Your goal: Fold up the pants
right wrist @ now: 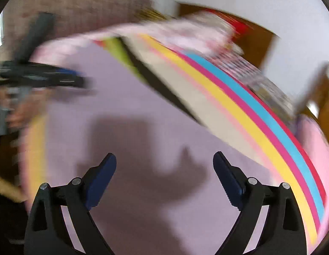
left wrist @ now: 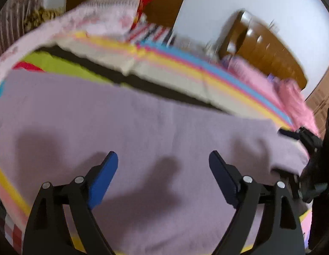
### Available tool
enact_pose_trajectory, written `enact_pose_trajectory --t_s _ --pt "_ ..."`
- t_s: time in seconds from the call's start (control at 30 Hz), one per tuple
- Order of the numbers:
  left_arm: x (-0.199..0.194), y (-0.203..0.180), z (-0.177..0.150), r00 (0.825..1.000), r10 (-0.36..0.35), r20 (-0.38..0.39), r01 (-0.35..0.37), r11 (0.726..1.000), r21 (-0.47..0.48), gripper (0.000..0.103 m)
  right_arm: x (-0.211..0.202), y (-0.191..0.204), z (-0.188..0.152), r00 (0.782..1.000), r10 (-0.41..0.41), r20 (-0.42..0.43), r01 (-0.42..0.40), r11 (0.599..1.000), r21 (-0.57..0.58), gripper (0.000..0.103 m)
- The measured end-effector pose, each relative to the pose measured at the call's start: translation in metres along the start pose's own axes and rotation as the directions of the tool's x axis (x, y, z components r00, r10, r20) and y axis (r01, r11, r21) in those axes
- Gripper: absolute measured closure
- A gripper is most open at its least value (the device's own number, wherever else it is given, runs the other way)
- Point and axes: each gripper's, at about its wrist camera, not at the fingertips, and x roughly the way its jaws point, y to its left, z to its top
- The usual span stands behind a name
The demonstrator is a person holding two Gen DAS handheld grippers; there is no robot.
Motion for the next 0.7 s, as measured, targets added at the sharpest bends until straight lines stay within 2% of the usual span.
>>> enact_pose_trajectory --t_s 0.03,0.07,0.1,0.13,0.17,0.2,0.23,0.3,0.37,0.43,0.5,0.53,0.6,0.63,0.67,0.7 --pt "0.01 -0.003 0.002 0.999 0.034 -0.006 -0.034 0.999 0.014 0.012 0.017 -0.013 -0.01 0.995 -0.071 -0.071 0.072 0.997 0.019 0.012" --pt "0.013 -0.006 0.002 0.999 0.038 0.006 -0.038 0.999 0.038 0.003 0.024 -0.026 -0.02 0.996 -0.047 -0.082 0.052 0.996 0.068 0.012" --pt "0.015 -0.01 0.001 0.999 0.04 0.001 -0.04 0.998 0.056 0.002 0.023 -0.04 -0.029 0.998 0.022 -0.053 -0.014 0.987 0.158 0.011" --pt "0.016 -0.012 0.0 0.998 0.057 -0.001 -0.056 0.996 0.075 0.002 0.025 -0.057 -0.039 0.994 0.094 -0.06 -0.076 0.966 0.247 0.011" --pt "0.014 -0.013 -0.002 0.998 0.059 -0.001 -0.058 0.995 0.084 0.002 0.019 -0.066 -0.043 0.996 0.076 -0.049 -0.06 0.959 0.277 0.011" --pt "0.013 -0.012 -0.001 0.999 0.045 0.003 -0.045 0.996 0.078 0.002 0.019 -0.075 -0.05 0.996 -0.005 -0.092 0.031 0.959 0.281 0.011" --pt "0.007 -0.008 0.003 1.0 0.009 0.026 -0.011 0.998 0.058 0.002 0.016 -0.08 -0.057 0.995 -0.019 -0.093 0.045 0.957 0.287 0.011" --pt "0.0 -0.001 0.015 0.997 -0.004 0.077 0.001 1.0 0.029 0.002 0.006 -0.094 -0.068 0.998 -0.006 -0.066 0.029 0.936 0.35 0.011" --pt "-0.003 0.006 0.027 0.995 0.035 0.095 -0.036 0.999 0.004 0.002 -0.002 -0.107 -0.082 0.999 -0.012 -0.053 0.032 0.917 0.398 0.011" --pt "0.013 0.021 0.033 0.995 0.087 0.037 -0.087 0.996 -0.025 0.002 -0.001 -0.117 -0.093 0.997 -0.007 -0.073 0.038 0.905 0.424 0.011" --pt "0.032 0.034 0.034 0.991 0.127 -0.031 -0.129 0.989 -0.07 0.003 -0.011 -0.128 -0.093 0.999 0.011 -0.046 0.012 0.884 0.467 0.011" --pt "0.028 0.03 0.034 0.99 0.138 -0.013 -0.138 0.988 -0.065 0.003 -0.021 -0.135 -0.096 0.999 -0.012 -0.038 0.029 0.873 0.486 0.011" --pt "0.011 0.007 0.032 0.979 0.205 0.014 -0.204 0.978 -0.04 0.003 -0.047 -0.145 -0.108 0.996 -0.088 -0.02 0.086 0.858 0.506 0.011" --pt "0.001 -0.009 0.03 0.979 0.2 0.047 -0.2 0.98 -0.021 0.003 -0.066 -0.151 -0.121 0.993 -0.118 -0.002 0.101 0.844 0.526 0.011" --pt "-0.008 -0.029 0.028 0.984 0.158 0.084 -0.159 0.987 0.003 0.002 -0.083 -0.155 -0.135 0.989 -0.151 0.01 0.121 0.828 0.548 0.011" --pt "-0.018 -0.06 0.024 0.991 0.069 0.115 -0.074 0.996 0.042 0.002 -0.093 -0.157 -0.146 0.984 -0.176 0.012 0.139 0.816 0.562 0.011"
